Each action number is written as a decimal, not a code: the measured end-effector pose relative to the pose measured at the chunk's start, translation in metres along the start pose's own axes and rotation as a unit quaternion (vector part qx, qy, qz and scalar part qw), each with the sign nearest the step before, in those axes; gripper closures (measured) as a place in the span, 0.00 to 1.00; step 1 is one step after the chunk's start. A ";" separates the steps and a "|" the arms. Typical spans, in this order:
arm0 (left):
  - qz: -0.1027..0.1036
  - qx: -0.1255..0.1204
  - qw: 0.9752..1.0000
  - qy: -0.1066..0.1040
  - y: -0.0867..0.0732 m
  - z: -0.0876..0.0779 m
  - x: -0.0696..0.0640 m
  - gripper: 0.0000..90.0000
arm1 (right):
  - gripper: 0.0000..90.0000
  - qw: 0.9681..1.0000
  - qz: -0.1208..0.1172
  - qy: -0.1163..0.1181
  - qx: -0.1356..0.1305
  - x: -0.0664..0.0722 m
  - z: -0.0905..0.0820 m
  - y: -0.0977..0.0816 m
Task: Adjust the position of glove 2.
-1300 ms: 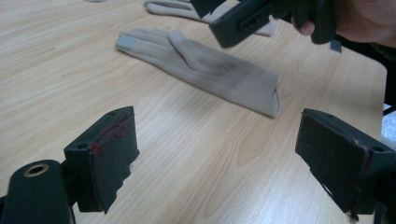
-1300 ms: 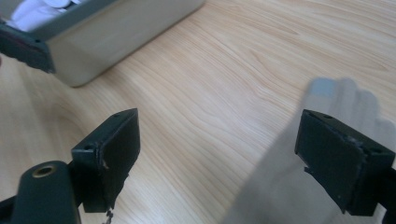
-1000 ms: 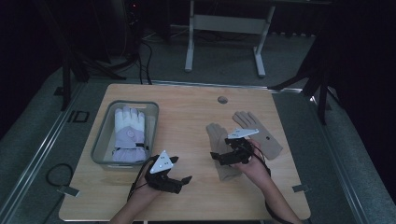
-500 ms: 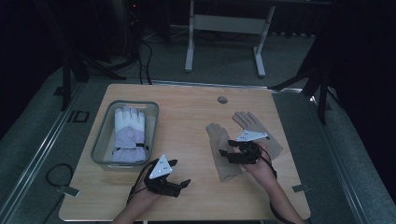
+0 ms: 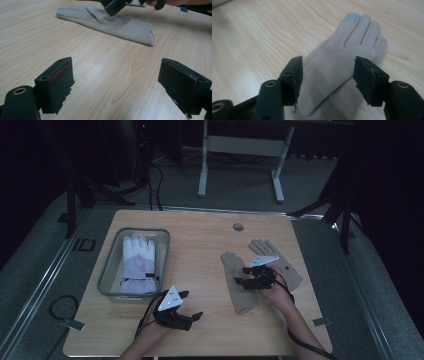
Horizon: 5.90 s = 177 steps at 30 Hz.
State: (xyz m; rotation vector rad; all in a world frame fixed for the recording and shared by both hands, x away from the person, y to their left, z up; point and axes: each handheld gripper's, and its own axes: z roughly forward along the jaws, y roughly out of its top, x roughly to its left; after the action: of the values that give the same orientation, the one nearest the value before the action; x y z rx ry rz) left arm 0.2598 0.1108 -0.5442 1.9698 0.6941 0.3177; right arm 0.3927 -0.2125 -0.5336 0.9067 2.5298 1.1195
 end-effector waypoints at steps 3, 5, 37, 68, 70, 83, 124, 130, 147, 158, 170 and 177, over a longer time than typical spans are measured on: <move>0.002 0.003 1.000 0.000 0.000 0.000 0.001 0.15 | 0.50 1.000 0.002 -0.001 0.016 -0.005 0.013 -0.003; 0.002 0.003 1.000 0.001 -0.001 0.000 0.001 0.15 | 0.52 1.000 -0.018 -0.011 0.017 -0.005 0.020 -0.008; -0.002 -0.010 1.000 0.002 0.001 -0.002 0.002 0.15 | 0.87 0.976 0.168 -0.131 -0.052 0.075 -0.003 0.028; 0.001 -0.005 1.000 -0.006 -0.003 0.001 -0.001 0.15 | 0.54 0.995 0.047 -0.090 0.003 0.075 0.032 -0.005; 0.001 -0.005 1.000 -0.006 -0.003 0.001 0.000 0.15 | 0.54 0.995 0.043 -0.088 0.003 0.075 0.032 -0.004; -0.001 -0.006 1.000 -0.007 -0.004 0.001 0.000 0.15 | 0.55 0.995 0.056 -0.087 -0.001 0.067 0.040 0.005; -0.002 0.001 1.000 -0.012 -0.006 0.004 0.001 0.15 | 0.62 0.977 0.135 -0.164 -0.009 -0.106 -0.054 -0.043; -0.004 -0.002 1.000 -0.012 -0.006 0.003 0.002 0.15 | 0.60 0.979 0.130 -0.158 -0.003 -0.112 -0.048 -0.042; -0.004 -0.001 1.000 -0.008 -0.005 0.001 0.003 0.15 | 0.89 0.971 0.158 -0.182 0.009 -0.101 -0.032 -0.045; -0.009 -0.009 1.000 -0.009 -0.004 -0.001 0.002 0.15 | 0.91 0.945 0.238 -0.220 -0.034 -0.071 -0.050 -0.033; -0.009 -0.015 1.000 -0.014 -0.002 -0.001 -0.001 0.15 | 0.90 0.918 0.287 -0.265 -0.066 -0.027 -0.087 -0.034; -0.010 -0.017 1.000 -0.013 -0.002 0.000 -0.002 0.15 | 0.90 0.918 0.299 -0.256 -0.058 -0.010 -0.087 -0.047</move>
State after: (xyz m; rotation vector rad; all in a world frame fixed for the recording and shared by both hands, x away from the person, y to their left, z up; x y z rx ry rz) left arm 0.2572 0.1103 -0.5453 1.9308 0.6867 0.2884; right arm 0.3419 -0.2940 -0.5092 1.7412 1.7827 0.9787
